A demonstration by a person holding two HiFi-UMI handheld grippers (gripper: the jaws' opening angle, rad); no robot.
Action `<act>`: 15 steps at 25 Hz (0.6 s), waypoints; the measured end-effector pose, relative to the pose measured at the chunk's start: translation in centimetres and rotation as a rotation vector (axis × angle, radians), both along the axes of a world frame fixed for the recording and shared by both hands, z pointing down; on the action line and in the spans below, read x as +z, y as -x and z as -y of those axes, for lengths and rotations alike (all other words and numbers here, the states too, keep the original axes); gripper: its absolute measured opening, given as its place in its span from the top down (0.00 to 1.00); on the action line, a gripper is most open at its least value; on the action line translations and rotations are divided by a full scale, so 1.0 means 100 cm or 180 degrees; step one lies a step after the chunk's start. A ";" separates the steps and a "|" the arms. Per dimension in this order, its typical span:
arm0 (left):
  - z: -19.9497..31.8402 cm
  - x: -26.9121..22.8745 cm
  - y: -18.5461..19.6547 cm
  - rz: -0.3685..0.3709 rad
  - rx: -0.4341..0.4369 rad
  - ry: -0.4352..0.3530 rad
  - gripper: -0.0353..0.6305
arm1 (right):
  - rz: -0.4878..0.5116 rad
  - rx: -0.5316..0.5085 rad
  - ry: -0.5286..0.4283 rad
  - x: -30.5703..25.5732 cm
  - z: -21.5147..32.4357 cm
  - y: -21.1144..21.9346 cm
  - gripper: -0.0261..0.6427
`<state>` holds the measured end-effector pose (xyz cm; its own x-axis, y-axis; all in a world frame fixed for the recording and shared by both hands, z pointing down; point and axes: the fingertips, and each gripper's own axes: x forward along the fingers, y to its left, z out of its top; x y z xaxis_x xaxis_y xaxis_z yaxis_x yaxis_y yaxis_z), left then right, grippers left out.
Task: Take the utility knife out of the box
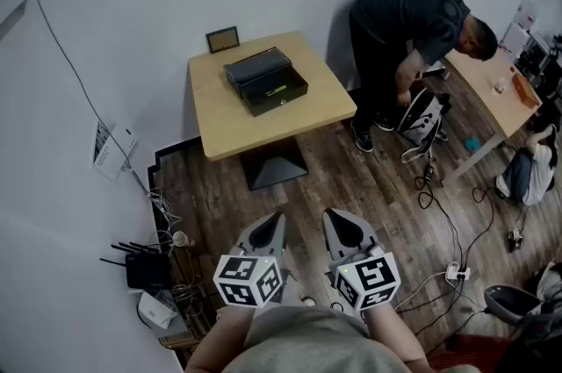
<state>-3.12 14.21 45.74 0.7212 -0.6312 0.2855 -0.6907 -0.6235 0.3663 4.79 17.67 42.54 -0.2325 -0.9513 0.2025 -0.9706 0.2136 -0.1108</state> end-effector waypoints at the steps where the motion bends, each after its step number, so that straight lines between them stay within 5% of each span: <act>1: -0.009 0.000 0.000 -0.0010 -0.0012 -0.0002 0.94 | 0.0012 0.0009 -0.0005 0.001 -0.009 -0.001 0.96; 15: -0.060 -0.006 0.018 -0.0050 -0.0139 -0.0038 0.94 | 0.0131 -0.0177 -0.0103 -0.010 -0.054 0.019 0.96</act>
